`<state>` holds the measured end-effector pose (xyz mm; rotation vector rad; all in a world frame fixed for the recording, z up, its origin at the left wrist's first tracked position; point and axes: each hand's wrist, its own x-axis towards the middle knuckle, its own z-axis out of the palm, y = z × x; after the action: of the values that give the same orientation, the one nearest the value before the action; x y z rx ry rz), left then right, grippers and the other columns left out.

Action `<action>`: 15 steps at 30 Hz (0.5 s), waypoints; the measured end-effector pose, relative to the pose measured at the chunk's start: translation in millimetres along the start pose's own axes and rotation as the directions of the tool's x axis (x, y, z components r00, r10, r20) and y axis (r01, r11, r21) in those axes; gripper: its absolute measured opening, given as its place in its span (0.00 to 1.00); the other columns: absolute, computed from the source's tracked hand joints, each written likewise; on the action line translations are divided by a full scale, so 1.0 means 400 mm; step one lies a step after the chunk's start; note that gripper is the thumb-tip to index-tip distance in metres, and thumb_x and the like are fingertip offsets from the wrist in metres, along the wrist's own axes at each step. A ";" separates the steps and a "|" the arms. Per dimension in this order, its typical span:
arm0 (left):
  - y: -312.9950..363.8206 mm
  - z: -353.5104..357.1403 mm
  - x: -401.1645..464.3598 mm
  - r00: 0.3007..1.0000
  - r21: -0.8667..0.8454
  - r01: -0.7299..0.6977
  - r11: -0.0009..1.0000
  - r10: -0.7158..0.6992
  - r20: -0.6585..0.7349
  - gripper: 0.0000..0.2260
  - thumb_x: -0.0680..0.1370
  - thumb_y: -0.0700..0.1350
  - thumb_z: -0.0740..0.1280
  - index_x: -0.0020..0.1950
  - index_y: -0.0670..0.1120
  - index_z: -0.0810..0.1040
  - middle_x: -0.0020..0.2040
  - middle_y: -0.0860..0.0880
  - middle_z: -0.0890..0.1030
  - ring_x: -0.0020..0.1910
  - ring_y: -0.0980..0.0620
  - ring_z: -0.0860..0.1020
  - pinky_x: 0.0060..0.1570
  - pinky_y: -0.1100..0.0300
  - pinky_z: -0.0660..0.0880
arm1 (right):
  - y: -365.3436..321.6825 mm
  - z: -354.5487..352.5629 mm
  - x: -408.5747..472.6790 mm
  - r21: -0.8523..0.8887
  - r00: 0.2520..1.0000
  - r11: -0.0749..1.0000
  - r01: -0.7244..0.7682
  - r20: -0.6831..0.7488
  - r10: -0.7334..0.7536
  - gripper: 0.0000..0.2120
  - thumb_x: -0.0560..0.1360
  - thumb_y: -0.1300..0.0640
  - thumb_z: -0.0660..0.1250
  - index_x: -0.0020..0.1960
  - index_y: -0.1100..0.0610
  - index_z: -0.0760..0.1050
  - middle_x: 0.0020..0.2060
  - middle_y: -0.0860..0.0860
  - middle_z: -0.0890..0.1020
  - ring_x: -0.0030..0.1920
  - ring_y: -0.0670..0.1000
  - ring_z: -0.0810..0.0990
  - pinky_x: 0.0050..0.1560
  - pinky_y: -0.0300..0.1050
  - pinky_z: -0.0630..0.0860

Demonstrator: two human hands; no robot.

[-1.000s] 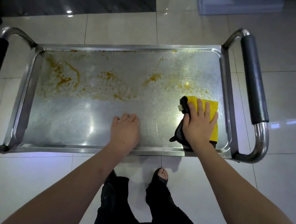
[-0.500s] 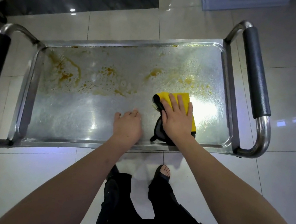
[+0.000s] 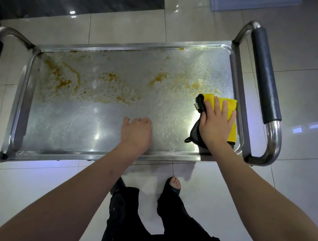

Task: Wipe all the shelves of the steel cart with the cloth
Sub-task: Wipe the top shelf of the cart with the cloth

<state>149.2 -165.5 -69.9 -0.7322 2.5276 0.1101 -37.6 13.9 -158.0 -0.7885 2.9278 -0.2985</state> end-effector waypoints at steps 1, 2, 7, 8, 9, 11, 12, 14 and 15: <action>0.014 0.001 0.000 1.000 -0.014 -0.023 1.000 0.022 -0.016 0.23 0.73 0.38 0.60 0.69 0.47 0.74 0.65 0.52 0.78 0.63 0.50 0.76 0.70 0.45 0.59 | -0.012 0.000 -0.004 0.002 1.000 1.000 0.012 0.005 -0.012 0.21 0.85 0.47 0.54 0.78 0.45 0.67 0.82 0.49 0.62 0.83 0.58 0.54 0.80 0.67 0.47; 0.028 0.002 0.001 0.999 -0.030 -0.039 0.999 0.038 -0.021 0.21 0.73 0.38 0.60 0.66 0.47 0.75 0.63 0.52 0.78 0.61 0.50 0.76 0.69 0.46 0.61 | -0.028 0.001 -0.008 0.003 0.999 0.999 0.036 0.015 -0.036 0.22 0.85 0.47 0.53 0.78 0.45 0.67 0.82 0.50 0.62 0.83 0.58 0.54 0.81 0.67 0.47; 0.070 0.001 0.011 0.999 -0.014 -0.046 0.999 0.046 -0.005 0.19 0.75 0.39 0.60 0.65 0.48 0.75 0.66 0.50 0.77 0.59 0.48 0.77 0.65 0.46 0.65 | -0.090 0.023 -0.035 0.016 0.974 0.974 0.226 0.026 -0.227 0.23 0.84 0.46 0.52 0.76 0.47 0.70 0.81 0.52 0.65 0.82 0.61 0.58 0.79 0.69 0.51; 0.070 0.001 0.010 0.999 -0.002 -0.040 0.999 0.040 -0.002 0.20 0.75 0.39 0.60 0.67 0.48 0.74 0.67 0.50 0.76 0.60 0.49 0.77 0.65 0.45 0.65 | -0.093 0.025 -0.035 0.024 0.970 0.970 0.242 0.024 -0.243 0.23 0.84 0.46 0.53 0.76 0.47 0.70 0.81 0.52 0.66 0.82 0.61 0.58 0.79 0.69 0.51; 0.070 0.000 0.008 0.999 0.012 -0.039 0.999 0.039 -0.005 0.22 0.75 0.39 0.60 0.69 0.48 0.73 0.67 0.50 0.76 0.61 0.49 0.77 0.66 0.45 0.64 | -0.089 0.023 -0.034 0.027 0.967 0.967 0.255 0.023 -0.255 0.23 0.84 0.46 0.53 0.76 0.47 0.70 0.81 0.51 0.66 0.82 0.61 0.58 0.79 0.69 0.51; 0.075 0.000 0.006 0.999 0.041 -0.039 0.998 0.039 -0.009 0.24 0.75 0.40 0.61 0.72 0.48 0.71 0.68 0.51 0.76 0.62 0.49 0.76 0.68 0.44 0.63 | -0.067 0.016 -0.023 0.022 0.959 0.960 0.279 0.034 -0.280 0.23 0.84 0.46 0.52 0.77 0.47 0.69 0.81 0.50 0.65 0.82 0.59 0.58 0.80 0.67 0.51; 0.075 0.001 0.006 0.999 0.052 -0.036 0.998 0.037 -0.013 0.24 0.76 0.40 0.61 0.72 0.48 0.70 0.68 0.51 0.76 0.62 0.50 0.77 0.68 0.44 0.63 | -0.056 0.012 -0.019 0.019 0.958 0.959 0.284 0.042 -0.285 0.23 0.84 0.46 0.51 0.78 0.46 0.69 0.81 0.49 0.64 0.83 0.58 0.57 0.80 0.66 0.51; 0.077 0.003 0.008 0.999 0.057 -0.037 0.998 0.038 -0.013 0.22 0.75 0.40 0.60 0.70 0.48 0.72 0.66 0.51 0.76 0.59 0.49 0.77 0.67 0.43 0.64 | -0.028 0.003 -0.009 0.012 0.968 0.970 0.243 0.056 -0.243 0.23 0.85 0.47 0.52 0.79 0.45 0.67 0.82 0.49 0.63 0.83 0.57 0.56 0.81 0.65 0.49; 0.078 0.002 0.010 0.999 0.056 -0.037 0.998 0.038 -0.005 0.21 0.74 0.40 0.60 0.67 0.48 0.74 0.65 0.50 0.76 0.58 0.49 0.78 0.65 0.43 0.66 | -0.012 -0.003 -0.001 0.012 0.978 0.980 0.199 0.062 -0.199 0.23 0.85 0.47 0.53 0.79 0.45 0.66 0.82 0.49 0.62 0.83 0.57 0.55 0.81 0.64 0.49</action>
<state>130.7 -140.6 -74.4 -0.6646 2.5404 0.0500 -34.9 10.1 -155.9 -1.0726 2.7917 -0.2904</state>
